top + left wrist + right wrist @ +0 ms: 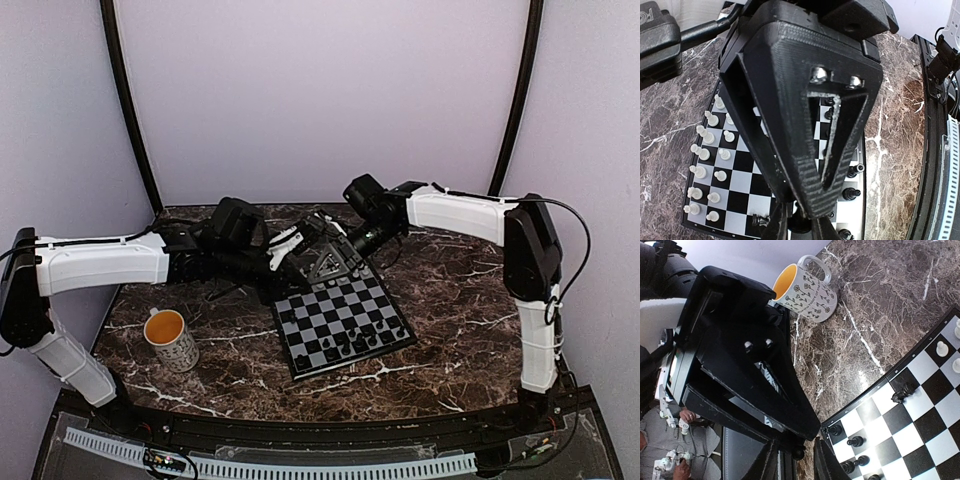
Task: Set up the chess pieces on the board
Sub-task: Pass from the left arm to the right
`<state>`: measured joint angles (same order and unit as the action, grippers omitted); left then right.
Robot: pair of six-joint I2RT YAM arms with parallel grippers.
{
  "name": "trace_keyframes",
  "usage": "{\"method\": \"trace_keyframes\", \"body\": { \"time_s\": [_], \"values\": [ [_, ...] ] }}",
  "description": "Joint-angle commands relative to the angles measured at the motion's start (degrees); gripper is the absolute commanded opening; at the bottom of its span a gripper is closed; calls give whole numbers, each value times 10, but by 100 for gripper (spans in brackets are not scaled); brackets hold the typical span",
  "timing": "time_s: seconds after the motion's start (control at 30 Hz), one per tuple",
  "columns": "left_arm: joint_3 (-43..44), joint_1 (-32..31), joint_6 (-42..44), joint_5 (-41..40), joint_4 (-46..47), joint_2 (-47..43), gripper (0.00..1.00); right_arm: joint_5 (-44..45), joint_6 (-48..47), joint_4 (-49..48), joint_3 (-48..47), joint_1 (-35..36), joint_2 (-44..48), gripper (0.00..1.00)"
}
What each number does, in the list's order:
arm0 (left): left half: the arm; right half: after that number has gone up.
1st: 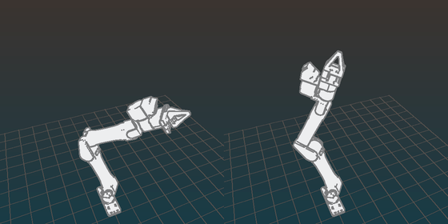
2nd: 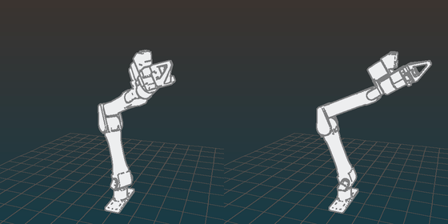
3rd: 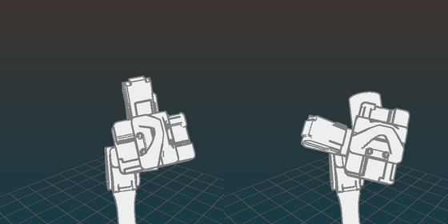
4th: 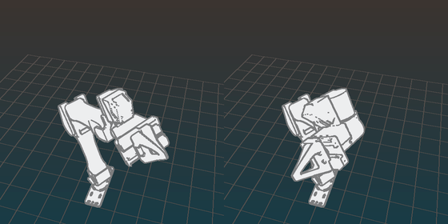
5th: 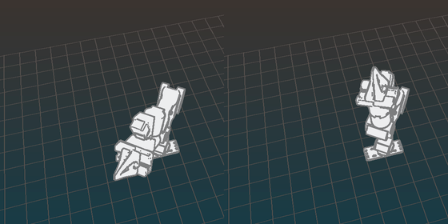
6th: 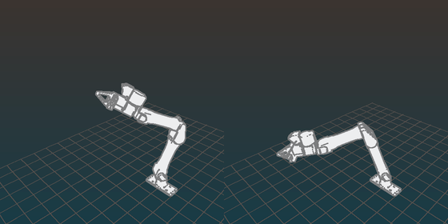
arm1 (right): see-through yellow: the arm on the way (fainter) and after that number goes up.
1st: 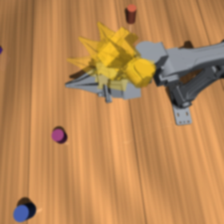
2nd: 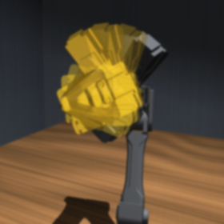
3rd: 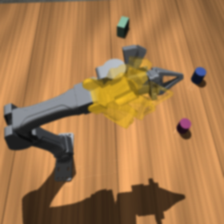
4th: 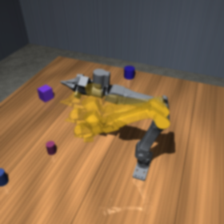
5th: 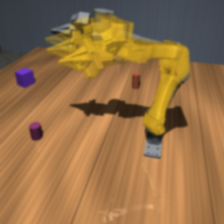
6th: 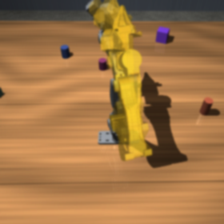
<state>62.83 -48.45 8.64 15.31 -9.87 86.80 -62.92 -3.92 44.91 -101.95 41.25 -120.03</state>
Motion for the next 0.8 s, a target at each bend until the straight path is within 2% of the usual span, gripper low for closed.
{"method": "trace_keyframes", "body": {
  "time_s": [0.0, 0.2, 0.4, 0.57, 0.77],
  "values": [
    [-6, -3, 8, -4, 8, -25, 14, -10, 2, -10, -17, 8, -14, 22],
    [-9, -4, 9, -4, 12, -26, 14, -12, 6, -13, -25, 8, -19, 13],
    [-12, -4, 12, -8, 11, -27, 21, -7, 5, -13, -32, 8, -21, 8],
    [-16, -9, 31, 4, 6, -39, 32, 21, -25, 14, -53, 5, -26, 6],
    [-19, -10, 45, -21, -17, -76, 43, 110, -81, 51, -72, 2, -24, 6]
  ]
}}
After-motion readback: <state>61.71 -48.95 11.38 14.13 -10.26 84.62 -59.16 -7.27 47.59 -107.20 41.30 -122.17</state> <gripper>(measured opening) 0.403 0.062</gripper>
